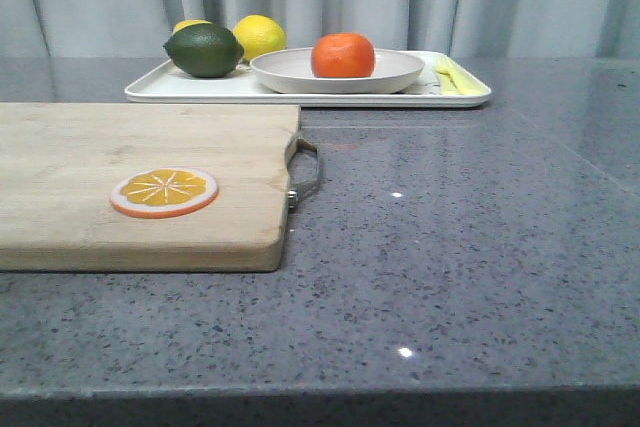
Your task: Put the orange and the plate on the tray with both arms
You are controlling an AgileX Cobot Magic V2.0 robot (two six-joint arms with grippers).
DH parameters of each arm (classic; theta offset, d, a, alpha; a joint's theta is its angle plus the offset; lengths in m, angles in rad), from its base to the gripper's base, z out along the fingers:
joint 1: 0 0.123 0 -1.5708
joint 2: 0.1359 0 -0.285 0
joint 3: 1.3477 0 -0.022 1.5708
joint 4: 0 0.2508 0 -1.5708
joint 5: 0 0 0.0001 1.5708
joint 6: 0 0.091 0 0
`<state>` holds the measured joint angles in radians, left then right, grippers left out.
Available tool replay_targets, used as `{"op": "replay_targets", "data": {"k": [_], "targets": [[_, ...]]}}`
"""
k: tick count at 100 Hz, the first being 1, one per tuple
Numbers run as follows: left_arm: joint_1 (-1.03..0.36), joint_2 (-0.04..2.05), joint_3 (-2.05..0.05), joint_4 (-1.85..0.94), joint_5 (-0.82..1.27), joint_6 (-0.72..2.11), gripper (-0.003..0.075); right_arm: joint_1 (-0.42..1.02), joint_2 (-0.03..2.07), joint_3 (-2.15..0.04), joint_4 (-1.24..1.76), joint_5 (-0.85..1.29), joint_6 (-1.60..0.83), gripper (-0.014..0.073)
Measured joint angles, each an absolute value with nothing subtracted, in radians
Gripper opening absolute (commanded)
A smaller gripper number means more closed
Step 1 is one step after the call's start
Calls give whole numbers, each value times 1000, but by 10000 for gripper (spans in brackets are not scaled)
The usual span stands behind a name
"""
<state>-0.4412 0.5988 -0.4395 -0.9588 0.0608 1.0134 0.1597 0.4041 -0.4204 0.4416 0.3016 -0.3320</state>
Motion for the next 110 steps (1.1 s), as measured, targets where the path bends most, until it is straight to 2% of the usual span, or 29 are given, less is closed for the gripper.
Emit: {"op": "replay_targets", "data": {"k": [14, 21, 31, 43, 52, 69, 73, 110], "targets": [[-441, 599, -439, -959, 61, 1013, 583, 160, 360, -411, 442, 299, -332, 339], [-441, 599, -439, -959, 61, 1013, 554, 160, 355, -411, 442, 292, -332, 338], [-441, 599, -439, -959, 61, 1013, 468, 160, 355, -411, 442, 292, -332, 338], [-441, 599, -439, -959, 61, 1013, 309, 160, 355, -411, 442, 292, -334, 319], [-441, 599, -439, -959, 61, 1013, 196, 160, 355, -411, 442, 292, -334, 231], [-441, 599, -439, -959, 61, 1013, -21, 160, 355, -411, 442, 290, -334, -27], [-441, 599, -439, -959, 61, 1013, -19, 160, 355, -411, 442, 290, -334, -73], [-441, 599, -439, -959, 61, 1013, -19, 160, 355, -411, 442, 284, -334, -67]]}}
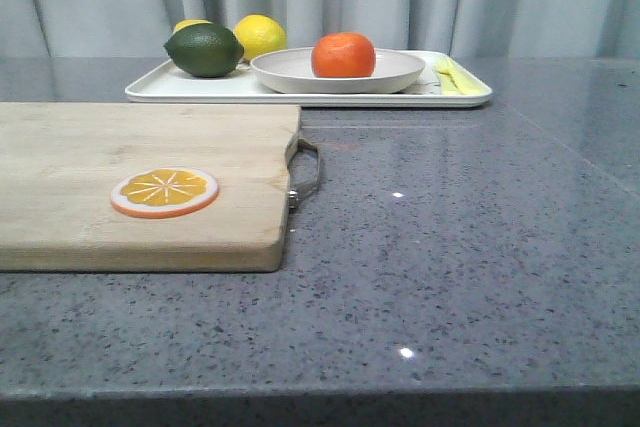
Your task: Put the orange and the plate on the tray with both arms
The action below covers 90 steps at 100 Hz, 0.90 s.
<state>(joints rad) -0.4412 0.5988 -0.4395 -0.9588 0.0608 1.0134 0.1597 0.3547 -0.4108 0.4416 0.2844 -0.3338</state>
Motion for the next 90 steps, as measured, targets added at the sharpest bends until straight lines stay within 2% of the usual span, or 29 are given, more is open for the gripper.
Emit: {"op": "replay_targets", "data": {"k": [73, 90], "targets": [[-441, 599, -439, -959, 61, 1013, -19, 160, 355, -411, 442, 284, -336, -67], [-439, 586, -417, -806, 54, 962, -19, 160, 355, -411, 442, 284, -336, -67]]}}
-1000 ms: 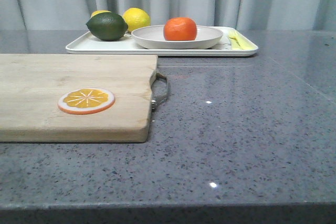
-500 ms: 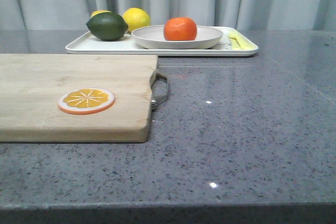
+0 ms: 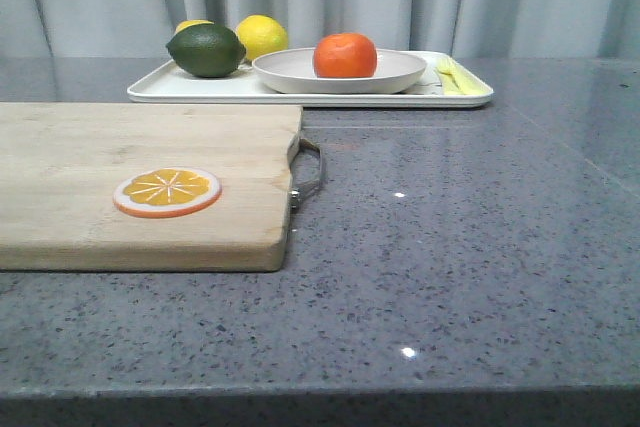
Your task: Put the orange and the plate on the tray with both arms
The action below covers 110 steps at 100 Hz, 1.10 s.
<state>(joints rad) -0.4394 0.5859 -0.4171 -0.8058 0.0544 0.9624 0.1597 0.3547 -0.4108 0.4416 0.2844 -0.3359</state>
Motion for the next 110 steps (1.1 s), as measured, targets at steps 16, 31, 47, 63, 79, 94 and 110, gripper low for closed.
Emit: {"op": "replay_targets", "data": {"k": [16, 31, 47, 63, 79, 94, 110], "targets": [[-438, 522, -341, -496, -6, 615, -19, 160, 355, -411, 442, 284, -336, -67], [-427, 432, -256, -140, -18, 278, -19, 160, 355, -411, 442, 284, -336, -67], [-365, 333, -162, -56, -18, 161, -19, 160, 355, -411, 442, 284, -336, -67], [-294, 212, -81, -29, -13, 144, -19, 160, 355, -411, 442, 284, -336, -67], [-237, 82, -9, -20, 0, 142, -19, 160, 355, -411, 442, 284, -336, -67], [-182, -2, 0, -13, 41, 142, -19, 160, 355, -411, 442, 284, -336, -67], [-136, -5, 0, 0, 103, 142, -19, 160, 355, -411, 442, 284, -336, -67]]}}
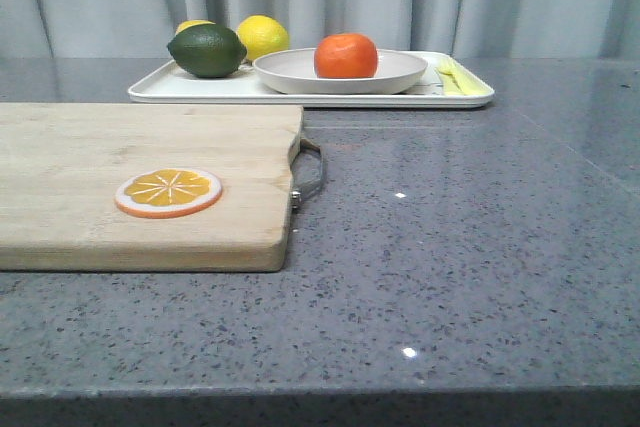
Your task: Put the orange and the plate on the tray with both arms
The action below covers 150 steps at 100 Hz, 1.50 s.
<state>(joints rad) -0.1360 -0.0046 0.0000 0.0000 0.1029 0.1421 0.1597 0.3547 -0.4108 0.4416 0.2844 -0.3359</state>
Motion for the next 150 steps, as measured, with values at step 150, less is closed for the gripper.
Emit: {"op": "replay_targets", "data": {"k": [150], "targets": [[-120, -5, 0, 10, 118, 142, -19, 160, 55, -173, 94, 233, -39, -67]]}}
